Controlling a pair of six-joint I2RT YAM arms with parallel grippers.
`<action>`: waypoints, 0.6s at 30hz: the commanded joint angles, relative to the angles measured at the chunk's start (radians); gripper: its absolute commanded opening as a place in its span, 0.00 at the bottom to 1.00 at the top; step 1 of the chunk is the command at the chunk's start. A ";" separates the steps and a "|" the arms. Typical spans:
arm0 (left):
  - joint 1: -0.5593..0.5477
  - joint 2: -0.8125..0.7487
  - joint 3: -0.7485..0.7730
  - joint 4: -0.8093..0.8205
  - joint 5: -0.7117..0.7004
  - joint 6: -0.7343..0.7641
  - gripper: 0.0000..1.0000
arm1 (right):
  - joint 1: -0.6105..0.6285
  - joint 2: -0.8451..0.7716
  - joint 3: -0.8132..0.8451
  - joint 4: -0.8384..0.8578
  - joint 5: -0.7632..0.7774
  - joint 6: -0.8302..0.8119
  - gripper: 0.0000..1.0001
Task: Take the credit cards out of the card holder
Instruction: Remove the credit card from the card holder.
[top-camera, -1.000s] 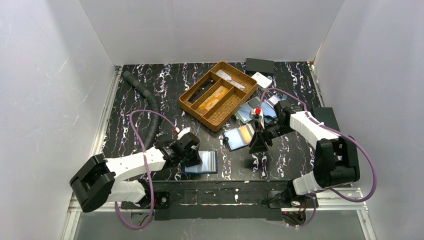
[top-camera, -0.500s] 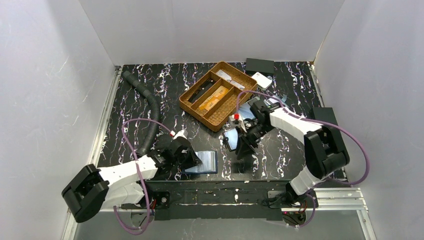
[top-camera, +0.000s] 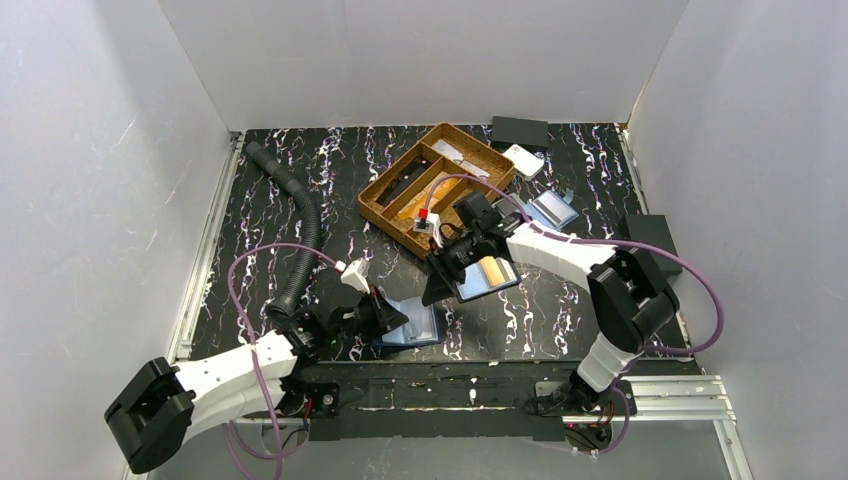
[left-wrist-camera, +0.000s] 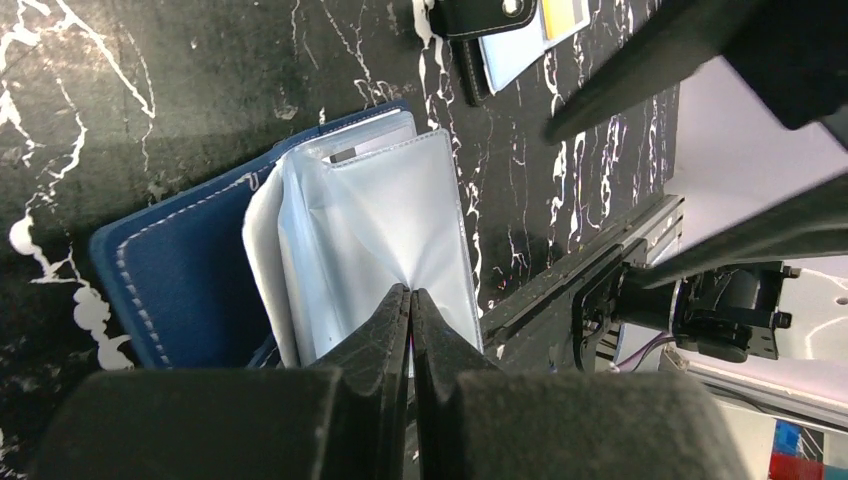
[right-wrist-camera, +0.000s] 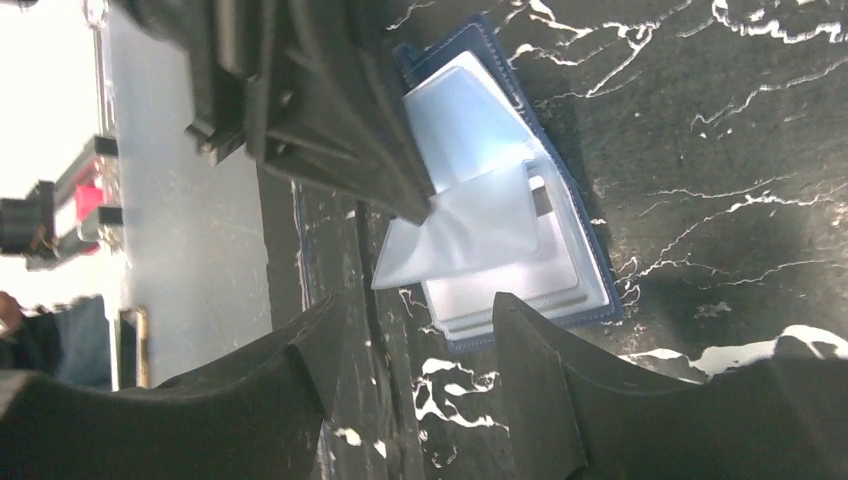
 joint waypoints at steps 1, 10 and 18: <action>0.004 0.019 -0.004 0.071 0.022 0.024 0.00 | 0.018 0.051 -0.038 0.227 0.072 0.327 0.63; 0.005 0.045 -0.015 0.104 0.025 0.018 0.00 | 0.037 0.056 -0.133 0.349 0.198 0.516 0.55; 0.005 0.053 -0.020 0.116 0.031 0.012 0.00 | 0.053 0.071 -0.168 0.416 0.181 0.578 0.54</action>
